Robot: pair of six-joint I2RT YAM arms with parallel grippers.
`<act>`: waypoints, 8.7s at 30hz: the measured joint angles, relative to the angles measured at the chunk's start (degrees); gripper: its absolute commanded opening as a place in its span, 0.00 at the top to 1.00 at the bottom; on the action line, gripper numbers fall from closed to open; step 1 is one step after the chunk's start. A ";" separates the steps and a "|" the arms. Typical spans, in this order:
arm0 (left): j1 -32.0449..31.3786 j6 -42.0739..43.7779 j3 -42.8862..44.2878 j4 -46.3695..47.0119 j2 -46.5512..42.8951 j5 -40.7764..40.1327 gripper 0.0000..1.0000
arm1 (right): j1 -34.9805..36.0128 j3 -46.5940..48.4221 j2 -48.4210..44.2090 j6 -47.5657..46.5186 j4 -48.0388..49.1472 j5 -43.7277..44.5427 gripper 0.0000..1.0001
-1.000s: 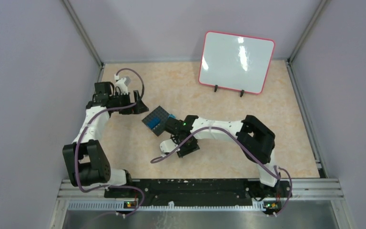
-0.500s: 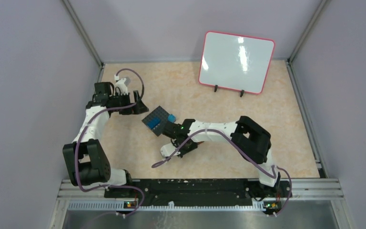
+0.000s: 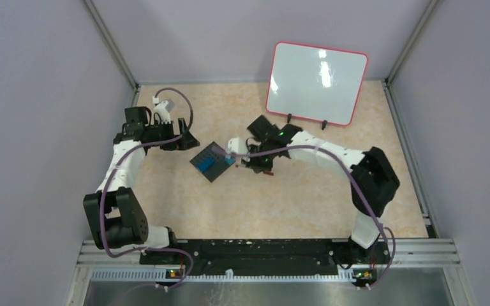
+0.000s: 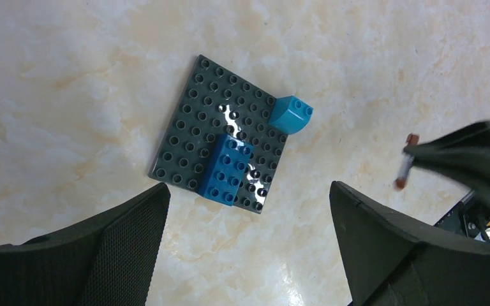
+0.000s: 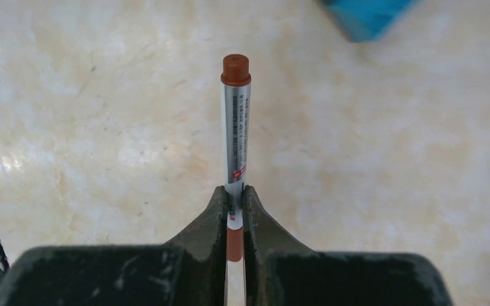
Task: Write a sentence on the whiteboard
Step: Pass from the right arm to the left, then open the whiteboard marker from the pen cap, then put down the pen cap at the corner of the board, then move the whiteboard stand to the center of the board.
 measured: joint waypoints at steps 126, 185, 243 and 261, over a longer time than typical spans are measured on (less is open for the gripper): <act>-48.78 25.05 19.56 -9.40 3.19 -2.38 1.00 | -26.86 -11.39 -26.84 55.78 16.55 -46.56 0.74; -25.29 20.02 10.03 -6.93 0.15 -10.40 1.00 | -56.26 -8.24 -30.14 42.88 2.95 -48.35 1.00; -5.51 24.57 8.41 -9.53 13.90 -24.61 0.40 | -58.88 -21.44 -36.06 39.28 10.45 -45.03 1.00; -40.26 -6.29 30.77 9.77 27.28 -33.94 0.34 | -68.85 -28.04 -39.41 49.16 24.37 -44.61 1.00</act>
